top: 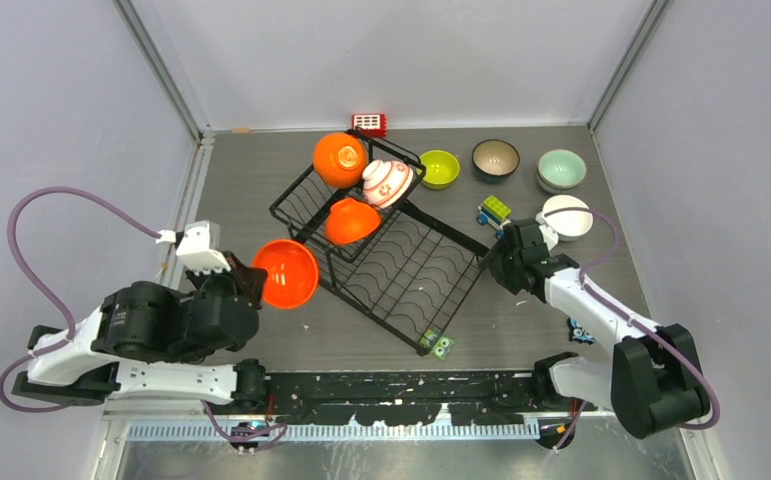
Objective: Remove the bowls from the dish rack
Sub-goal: Adjust the dish rack at the center of the board.
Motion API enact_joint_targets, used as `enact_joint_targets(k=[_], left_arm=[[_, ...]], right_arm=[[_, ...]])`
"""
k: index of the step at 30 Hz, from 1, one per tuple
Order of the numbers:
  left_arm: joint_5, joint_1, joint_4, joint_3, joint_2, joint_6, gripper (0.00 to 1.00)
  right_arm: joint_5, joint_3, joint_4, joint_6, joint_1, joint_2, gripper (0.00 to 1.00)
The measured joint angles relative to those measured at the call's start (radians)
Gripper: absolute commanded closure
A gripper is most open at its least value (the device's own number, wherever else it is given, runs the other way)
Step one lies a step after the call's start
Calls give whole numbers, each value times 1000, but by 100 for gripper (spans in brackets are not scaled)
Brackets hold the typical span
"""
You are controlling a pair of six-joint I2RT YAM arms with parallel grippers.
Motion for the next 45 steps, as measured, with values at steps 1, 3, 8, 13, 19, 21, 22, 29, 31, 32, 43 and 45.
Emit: enact_joint_targets(k=[1,3,8,13,19,21,22,29,31,32,43,45], left_arm=[[-8,0,0,13,8,27,100],[-34,0,2,47,34,97,100],[-115,0,127,127,91,342,100],[-160,21,436,135,95,705,100],[-40,235,633,306,240,977,100],[65,383,659,354,297,1007,100],[106,451,667,367,315,1017,100],[501,972,698,385,465,1015,100],[600,1082,700,385,491,984,100],[657,1209,702,385,501,961,100],[978,1731,852,49,527,666,100],[1002,1765,883,-52,557,618,100]], right_arm=[[2,-6,-11,-10,-4,-10,27],[-2,-19,-37,-24,-9,-40,21],[-30,-22,-82,-61,-9,-145,15],[-71,-3,-129,-80,-9,-204,13],[-105,35,-184,-96,-9,-263,13],[-112,52,-198,-101,-8,-275,13],[-117,64,-209,-106,-8,-280,13],[-158,120,-276,-150,-8,-334,13],[-167,134,-298,-163,-9,-359,13],[-172,143,-312,-169,-9,-372,13],[-190,190,-415,-210,-8,-492,13],[-194,190,-432,-214,-7,-507,14]])
